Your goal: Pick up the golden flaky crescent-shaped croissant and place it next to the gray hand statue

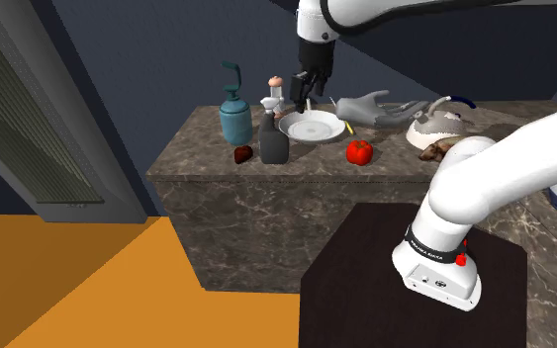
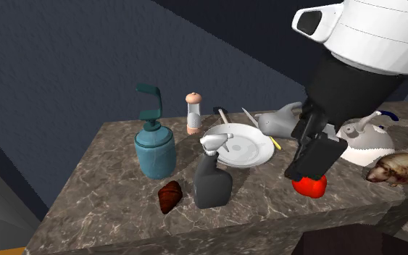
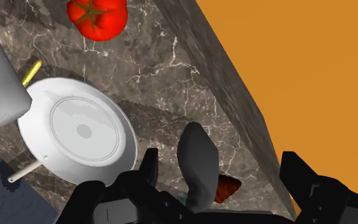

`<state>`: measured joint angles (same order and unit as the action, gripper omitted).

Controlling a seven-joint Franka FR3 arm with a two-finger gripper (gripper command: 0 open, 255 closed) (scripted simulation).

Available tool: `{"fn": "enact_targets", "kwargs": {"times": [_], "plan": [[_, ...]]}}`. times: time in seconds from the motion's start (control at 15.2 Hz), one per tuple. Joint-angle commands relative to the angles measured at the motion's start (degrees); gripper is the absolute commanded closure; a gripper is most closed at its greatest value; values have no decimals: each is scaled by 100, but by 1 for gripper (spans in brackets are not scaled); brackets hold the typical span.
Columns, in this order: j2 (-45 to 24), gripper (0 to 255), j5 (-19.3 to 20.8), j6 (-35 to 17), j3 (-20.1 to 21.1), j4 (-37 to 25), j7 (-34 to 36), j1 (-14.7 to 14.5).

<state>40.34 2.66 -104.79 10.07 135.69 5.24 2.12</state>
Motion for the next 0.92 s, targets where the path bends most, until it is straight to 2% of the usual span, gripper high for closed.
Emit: {"fn": "enact_targets", "kwargs": {"times": [0.0,0.26,0.46,0.86], "plan": [[-373,0,79,-371,315,-8,507,116],[-1149,0,391,-912,928,-172,1528,411],[-1829,0,787,-1204,1378,-429,2368,678],[-3442,0,2054,-1331,2111,-1289,4238,1122]]}}
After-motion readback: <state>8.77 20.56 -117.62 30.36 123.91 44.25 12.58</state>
